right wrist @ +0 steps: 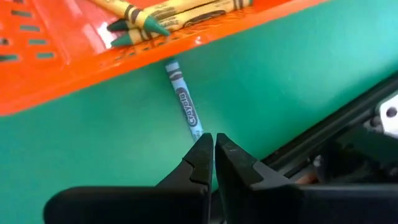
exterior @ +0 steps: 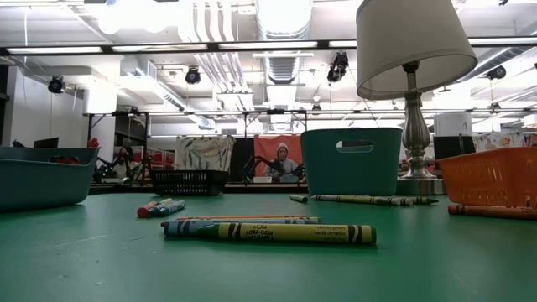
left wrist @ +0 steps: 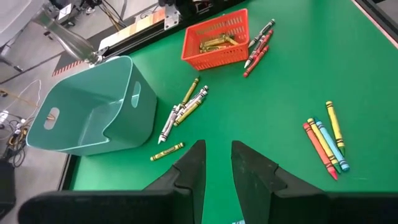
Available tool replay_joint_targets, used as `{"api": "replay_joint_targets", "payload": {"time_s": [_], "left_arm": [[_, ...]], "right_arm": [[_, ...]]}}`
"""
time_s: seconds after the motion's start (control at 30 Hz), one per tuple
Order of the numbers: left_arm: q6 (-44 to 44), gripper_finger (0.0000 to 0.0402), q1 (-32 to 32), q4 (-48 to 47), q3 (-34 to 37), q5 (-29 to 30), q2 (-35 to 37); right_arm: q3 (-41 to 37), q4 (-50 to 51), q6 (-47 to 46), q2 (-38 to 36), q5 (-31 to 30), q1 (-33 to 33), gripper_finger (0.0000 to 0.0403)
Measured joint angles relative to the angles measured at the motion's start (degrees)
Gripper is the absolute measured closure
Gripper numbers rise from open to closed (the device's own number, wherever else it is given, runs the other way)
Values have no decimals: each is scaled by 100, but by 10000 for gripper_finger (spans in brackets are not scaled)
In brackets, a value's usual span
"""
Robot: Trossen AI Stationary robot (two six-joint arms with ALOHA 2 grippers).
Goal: Sort crayons
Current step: Put the blue crayon into the black bin
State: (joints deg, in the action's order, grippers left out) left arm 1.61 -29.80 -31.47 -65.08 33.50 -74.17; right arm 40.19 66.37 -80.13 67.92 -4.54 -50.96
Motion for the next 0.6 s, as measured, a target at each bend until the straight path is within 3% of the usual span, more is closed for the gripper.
{"api": "replay_joint_targets", "payload": {"time_s": [0.13, 0.37, 0.6], "left_arm": [[37, 342, 0, 18, 0, 2, 0], [-40, 342, 0, 25, 0, 2, 0], [-51, 342, 0, 24, 0, 0, 0]], "right_arm": [[-8, -15, 640, 3, 2, 0, 394], [52, 127, 674, 7, 293, -2, 376], [-9, -257, 674, 168, 181, -2, 349]]}}
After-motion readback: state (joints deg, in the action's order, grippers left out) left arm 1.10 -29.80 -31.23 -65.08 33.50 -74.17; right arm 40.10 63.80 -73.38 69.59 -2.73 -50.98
